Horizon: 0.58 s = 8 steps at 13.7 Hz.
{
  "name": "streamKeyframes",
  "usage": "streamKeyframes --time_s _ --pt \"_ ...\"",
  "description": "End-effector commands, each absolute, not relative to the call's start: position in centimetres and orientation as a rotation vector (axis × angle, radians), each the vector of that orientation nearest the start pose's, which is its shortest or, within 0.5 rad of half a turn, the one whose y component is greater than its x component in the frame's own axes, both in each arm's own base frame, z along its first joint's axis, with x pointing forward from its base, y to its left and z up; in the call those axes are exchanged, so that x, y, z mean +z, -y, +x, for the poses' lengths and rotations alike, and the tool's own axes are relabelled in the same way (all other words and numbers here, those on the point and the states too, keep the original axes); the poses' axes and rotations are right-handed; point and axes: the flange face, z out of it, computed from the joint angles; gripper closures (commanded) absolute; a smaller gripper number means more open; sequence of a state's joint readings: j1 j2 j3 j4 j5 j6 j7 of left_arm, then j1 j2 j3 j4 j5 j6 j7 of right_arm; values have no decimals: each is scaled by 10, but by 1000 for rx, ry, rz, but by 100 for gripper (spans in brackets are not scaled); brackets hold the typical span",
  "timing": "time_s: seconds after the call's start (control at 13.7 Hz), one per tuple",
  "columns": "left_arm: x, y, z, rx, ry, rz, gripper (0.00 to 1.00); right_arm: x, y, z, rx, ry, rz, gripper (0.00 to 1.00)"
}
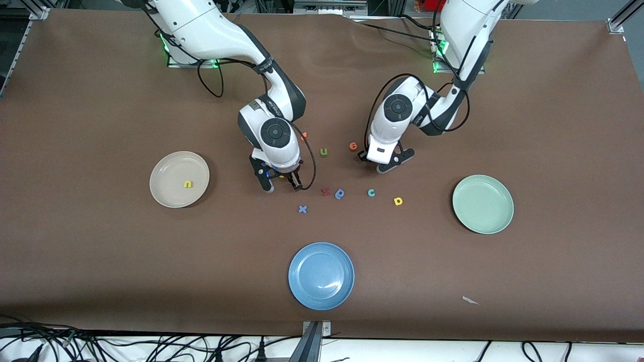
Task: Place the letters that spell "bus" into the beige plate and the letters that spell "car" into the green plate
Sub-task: 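Carry the cyan letter toward the green plate while the right gripper reaches cyan a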
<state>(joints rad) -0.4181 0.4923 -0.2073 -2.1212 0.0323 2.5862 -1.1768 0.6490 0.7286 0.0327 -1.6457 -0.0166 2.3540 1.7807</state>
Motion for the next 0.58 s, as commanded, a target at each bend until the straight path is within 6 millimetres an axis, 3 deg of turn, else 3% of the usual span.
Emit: streamKeyframes --time_s 0.0,0.22,0.51 --pt "209 320 513 118 781 -3057 100 179 -432 537 -20 -1646 -2707 28" --pt "243 278 564 153 593 -3081 100 177 -432 535 -23 -1644 -2718 32" --pt "254 179 616 145 302 -3150 100 175 -431 533 -16 -1648 -2727 37"
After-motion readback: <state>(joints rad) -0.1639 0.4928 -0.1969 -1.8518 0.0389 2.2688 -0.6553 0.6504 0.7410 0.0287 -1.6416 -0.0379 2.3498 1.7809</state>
